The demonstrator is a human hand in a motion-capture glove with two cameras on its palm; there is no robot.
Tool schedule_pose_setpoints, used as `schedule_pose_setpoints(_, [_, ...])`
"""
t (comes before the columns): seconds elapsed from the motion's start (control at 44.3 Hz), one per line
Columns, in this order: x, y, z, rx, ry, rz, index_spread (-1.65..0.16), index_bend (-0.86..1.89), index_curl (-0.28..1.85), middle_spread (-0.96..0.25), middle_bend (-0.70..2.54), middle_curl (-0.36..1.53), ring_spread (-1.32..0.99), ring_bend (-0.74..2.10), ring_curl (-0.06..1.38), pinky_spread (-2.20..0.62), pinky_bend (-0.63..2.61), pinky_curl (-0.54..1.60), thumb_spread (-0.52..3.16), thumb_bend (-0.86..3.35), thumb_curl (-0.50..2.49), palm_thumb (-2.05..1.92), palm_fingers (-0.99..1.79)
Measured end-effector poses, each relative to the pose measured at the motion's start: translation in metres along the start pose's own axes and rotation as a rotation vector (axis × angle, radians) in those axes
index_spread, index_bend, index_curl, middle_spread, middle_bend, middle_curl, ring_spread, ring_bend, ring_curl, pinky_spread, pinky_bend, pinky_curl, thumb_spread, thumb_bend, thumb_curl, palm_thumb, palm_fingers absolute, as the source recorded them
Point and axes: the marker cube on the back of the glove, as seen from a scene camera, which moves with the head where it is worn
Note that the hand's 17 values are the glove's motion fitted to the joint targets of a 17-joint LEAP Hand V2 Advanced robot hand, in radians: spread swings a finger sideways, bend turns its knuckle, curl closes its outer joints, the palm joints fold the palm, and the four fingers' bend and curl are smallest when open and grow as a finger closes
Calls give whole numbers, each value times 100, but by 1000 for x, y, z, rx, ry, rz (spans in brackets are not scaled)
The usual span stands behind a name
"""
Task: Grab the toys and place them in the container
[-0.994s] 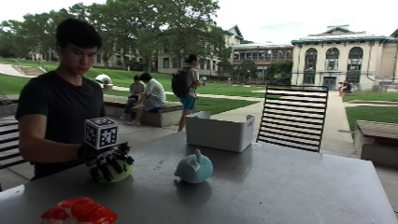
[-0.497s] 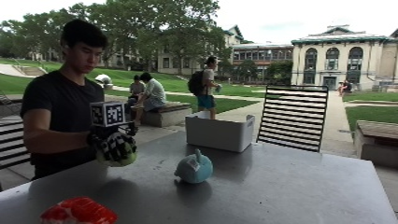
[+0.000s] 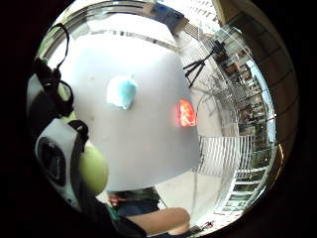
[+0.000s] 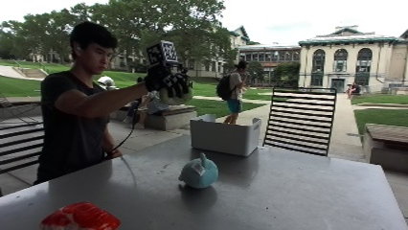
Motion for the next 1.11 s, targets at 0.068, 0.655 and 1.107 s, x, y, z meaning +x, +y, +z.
schedule_pose_setpoints(0.068, [-44, -15, -11, -7, -17, -29, -35, 32, 32, -44, 53, 53, -43, 107, 49, -45, 104, 43, 56, 25, 70, 68, 100])
schedule_pose_setpoints(0.655, [-239, -94, 12, -78, -225, -387, -39, 17, 38, -50, 39, 60, -45, 102, 50, -45, 100, 43, 60, 18, 83, 69, 102])
schedule_pose_setpoints(1.107, [-274, -84, 56, -274, -207, -415, -38, -6, 32, -41, 16, 63, -41, 101, 52, -41, 117, 48, 88, -2, 77, 42, 52])
